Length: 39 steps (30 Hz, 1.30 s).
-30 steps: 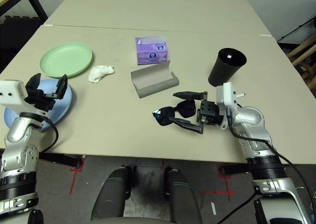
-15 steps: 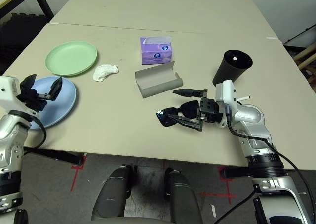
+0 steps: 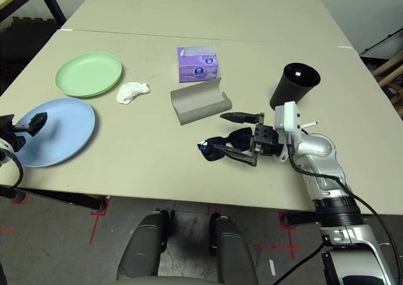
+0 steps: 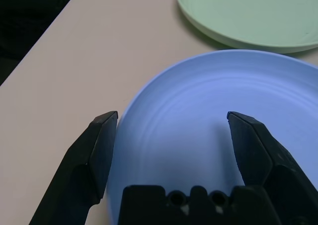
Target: Organize and tidy the items on the table.
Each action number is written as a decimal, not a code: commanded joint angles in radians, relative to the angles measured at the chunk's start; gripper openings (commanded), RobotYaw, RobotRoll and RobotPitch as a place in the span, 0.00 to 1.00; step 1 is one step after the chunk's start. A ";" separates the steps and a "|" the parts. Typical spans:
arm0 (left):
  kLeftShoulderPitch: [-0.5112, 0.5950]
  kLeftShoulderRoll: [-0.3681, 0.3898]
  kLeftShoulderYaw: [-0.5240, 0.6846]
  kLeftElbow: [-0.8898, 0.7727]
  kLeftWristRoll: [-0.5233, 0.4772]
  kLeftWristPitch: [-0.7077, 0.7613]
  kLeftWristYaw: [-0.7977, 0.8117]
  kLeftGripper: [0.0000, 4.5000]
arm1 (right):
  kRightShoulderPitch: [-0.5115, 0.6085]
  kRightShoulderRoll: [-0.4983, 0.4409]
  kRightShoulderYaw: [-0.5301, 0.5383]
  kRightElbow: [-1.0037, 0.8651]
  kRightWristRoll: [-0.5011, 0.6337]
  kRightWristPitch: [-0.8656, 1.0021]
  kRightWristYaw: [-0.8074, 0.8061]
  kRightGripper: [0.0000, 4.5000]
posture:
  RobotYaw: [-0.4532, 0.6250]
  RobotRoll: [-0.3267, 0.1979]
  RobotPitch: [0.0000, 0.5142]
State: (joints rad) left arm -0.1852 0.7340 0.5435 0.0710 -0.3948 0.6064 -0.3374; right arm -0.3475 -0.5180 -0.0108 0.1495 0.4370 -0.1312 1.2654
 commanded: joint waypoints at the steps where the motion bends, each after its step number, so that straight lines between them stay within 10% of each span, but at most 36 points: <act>1: 0.016 0.024 0.031 0.048 0.007 0.014 -0.007 1.00 | 0.010 0.000 0.006 -0.027 0.000 0.000 -0.004 0.99 | 0.63 0.62 0.34; 21: -0.019 0.076 0.078 0.171 -0.027 0.088 -0.059 1.00 | 0.012 0.005 0.012 -0.053 0.002 0.012 -0.014 0.99 | 0.62 0.62 0.33; 33: -0.027 0.081 0.097 0.192 -0.039 0.126 -0.054 0.02 | 0.008 0.010 0.011 -0.065 0.004 0.018 -0.018 1.00 | 0.62 0.62 0.33; 39: -0.034 0.091 0.094 0.198 -0.053 0.142 -0.063 0.01 | 0.006 0.011 0.009 -0.071 0.004 0.022 -0.019 1.00 | 0.62 0.62 0.33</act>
State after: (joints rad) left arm -0.2272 0.8133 0.6307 0.2506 -0.4490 0.7258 -0.3983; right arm -0.3455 -0.5054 -0.0088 0.0987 0.4375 -0.1130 1.2491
